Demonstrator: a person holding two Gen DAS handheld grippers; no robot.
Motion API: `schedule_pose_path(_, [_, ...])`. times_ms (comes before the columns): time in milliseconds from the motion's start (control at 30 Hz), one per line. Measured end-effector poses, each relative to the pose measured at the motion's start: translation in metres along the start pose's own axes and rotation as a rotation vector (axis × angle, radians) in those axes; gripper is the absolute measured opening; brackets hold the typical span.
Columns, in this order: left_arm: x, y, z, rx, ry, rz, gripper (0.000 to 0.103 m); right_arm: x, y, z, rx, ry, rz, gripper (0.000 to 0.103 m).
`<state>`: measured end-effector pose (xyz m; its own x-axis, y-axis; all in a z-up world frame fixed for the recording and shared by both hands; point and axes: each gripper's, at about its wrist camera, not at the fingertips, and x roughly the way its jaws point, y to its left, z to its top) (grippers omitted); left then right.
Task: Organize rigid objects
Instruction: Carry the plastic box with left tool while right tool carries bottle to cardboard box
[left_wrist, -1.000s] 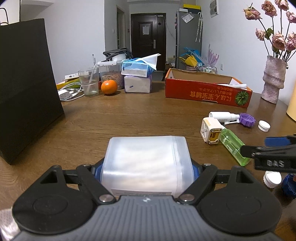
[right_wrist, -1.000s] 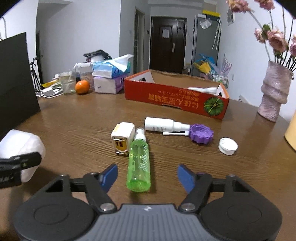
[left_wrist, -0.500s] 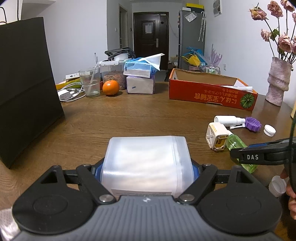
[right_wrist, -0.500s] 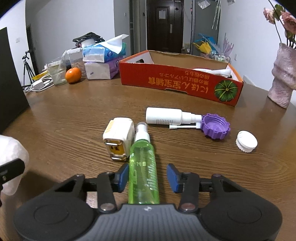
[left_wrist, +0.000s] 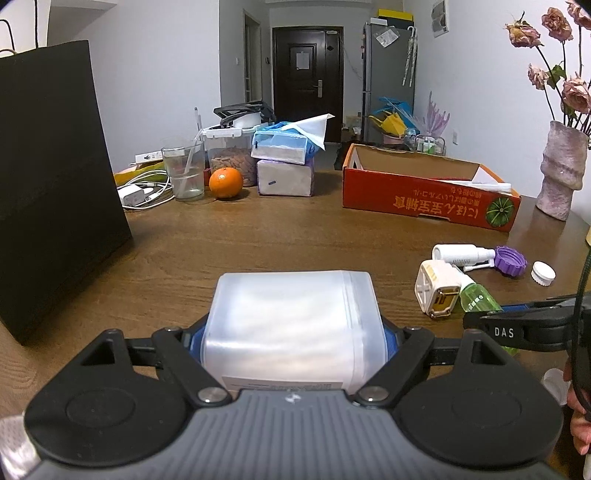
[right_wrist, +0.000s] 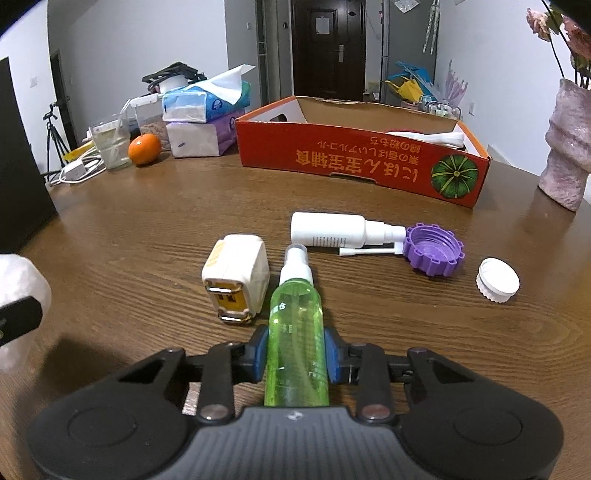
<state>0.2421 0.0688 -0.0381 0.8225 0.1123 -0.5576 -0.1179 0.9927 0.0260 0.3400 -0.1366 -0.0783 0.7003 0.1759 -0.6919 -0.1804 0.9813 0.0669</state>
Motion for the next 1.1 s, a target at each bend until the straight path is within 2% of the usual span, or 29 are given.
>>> schedule_pose_path(467, [0.006,-0.019,0.023,-0.002,-0.014,-0.019,0.083,-0.018,-0.02,0.009,0.051,-0.063,0.047,0.03])
schedule_pose_path(1100, [0.037,-0.06,0.087,-0.06,-0.086,-0.071,0.083,-0.037,-0.058,0.05,0.112,-0.244,0.095,0.03])
